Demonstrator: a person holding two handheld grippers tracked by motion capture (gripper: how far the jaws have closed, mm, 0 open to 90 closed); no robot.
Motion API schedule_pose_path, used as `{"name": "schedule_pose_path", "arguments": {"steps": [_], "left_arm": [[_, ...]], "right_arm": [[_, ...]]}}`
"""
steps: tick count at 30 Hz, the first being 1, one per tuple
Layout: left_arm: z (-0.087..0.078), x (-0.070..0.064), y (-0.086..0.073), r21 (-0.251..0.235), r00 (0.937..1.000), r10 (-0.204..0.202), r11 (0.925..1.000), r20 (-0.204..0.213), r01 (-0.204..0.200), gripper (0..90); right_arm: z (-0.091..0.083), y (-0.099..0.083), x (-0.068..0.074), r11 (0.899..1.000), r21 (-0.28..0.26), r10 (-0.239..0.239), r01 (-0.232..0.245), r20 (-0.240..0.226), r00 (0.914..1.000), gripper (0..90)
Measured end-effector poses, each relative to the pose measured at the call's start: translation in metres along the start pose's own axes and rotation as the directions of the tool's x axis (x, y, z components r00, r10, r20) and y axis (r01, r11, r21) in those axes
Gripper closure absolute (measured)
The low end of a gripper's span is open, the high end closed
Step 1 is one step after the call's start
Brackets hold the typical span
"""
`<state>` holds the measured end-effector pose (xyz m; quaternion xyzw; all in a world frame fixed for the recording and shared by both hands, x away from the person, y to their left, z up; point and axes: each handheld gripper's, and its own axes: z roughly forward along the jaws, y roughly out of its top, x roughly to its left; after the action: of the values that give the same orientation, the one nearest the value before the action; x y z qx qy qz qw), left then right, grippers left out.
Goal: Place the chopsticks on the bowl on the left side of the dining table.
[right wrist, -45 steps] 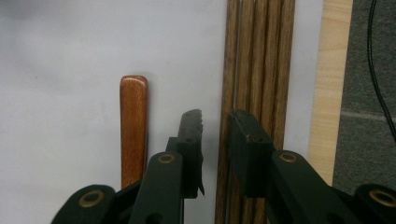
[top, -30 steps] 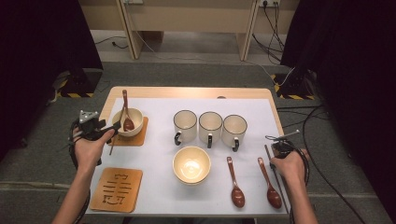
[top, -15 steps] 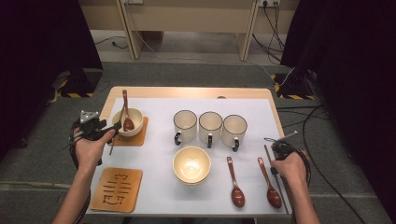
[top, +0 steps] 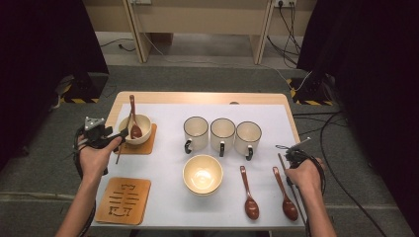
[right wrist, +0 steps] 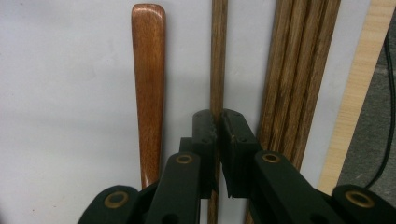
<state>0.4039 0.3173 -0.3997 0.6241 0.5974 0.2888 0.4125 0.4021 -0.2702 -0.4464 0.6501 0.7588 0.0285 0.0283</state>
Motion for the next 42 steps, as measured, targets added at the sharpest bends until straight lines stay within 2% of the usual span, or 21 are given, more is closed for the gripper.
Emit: {"name": "schedule_pose_path", "arguments": {"steps": [5,9,17,24,27,34,35,39,42], "left_arm": [[0.000,0.001,0.000,-0.004,1.0000,-0.003,1.0000,-0.003,0.003,36.6],[-0.001,0.001,0.001,-0.006,1.0000,-0.003,1.0000,-0.005,0.003,36.6],[-0.002,0.000,0.002,-0.007,1.0000,0.000,1.0000,-0.002,0.000,36.6],[-0.003,0.000,0.002,-0.016,1.0000,-0.001,0.9999,-0.001,0.001,36.6],[-0.004,0.000,0.003,-0.020,1.0000,-0.001,0.9998,-0.004,0.001,36.6],[-0.005,0.000,0.003,-0.024,1.0000,0.000,0.9997,-0.002,0.000,36.5],[-0.005,0.000,0.003,-0.024,1.0000,0.001,0.9997,-0.003,-0.001,36.5],[-0.005,0.001,0.003,-0.024,1.0000,0.001,0.9997,-0.002,-0.001,36.5],[-0.006,0.001,0.003,-0.026,1.0000,0.000,0.9997,-0.003,0.000,36.4]], "right_arm": [[-0.002,0.000,-0.002,1.000,-0.024,0.012,-0.013,-0.024,0.9996,84.8],[-0.008,0.001,-0.002,0.998,-0.065,0.007,-0.009,-0.028,0.9996,84.8],[-0.028,0.007,-0.001,0.986,-0.163,0.016,-0.023,-0.043,0.9989,84.8],[-0.046,0.013,-0.003,0.960,-0.275,0.028,-0.043,-0.056,0.9981,84.8],[-0.052,0.015,-0.003,0.945,-0.322,0.031,-0.050,-0.063,0.9975,84.8],[-0.058,0.018,-0.002,0.921,-0.386,0.025,-0.053,-0.078,0.9966,84.8],[-0.059,0.018,-0.002,0.915,-0.398,0.034,-0.067,-0.088,0.9955,84.8],[-0.063,0.021,-0.002,0.894,-0.445,0.024,-0.059,-0.084,0.9962,84.8],[-0.068,0.023,-0.002,0.869,-0.490,0.026,-0.064,-0.084,0.9962,84.8]]}}
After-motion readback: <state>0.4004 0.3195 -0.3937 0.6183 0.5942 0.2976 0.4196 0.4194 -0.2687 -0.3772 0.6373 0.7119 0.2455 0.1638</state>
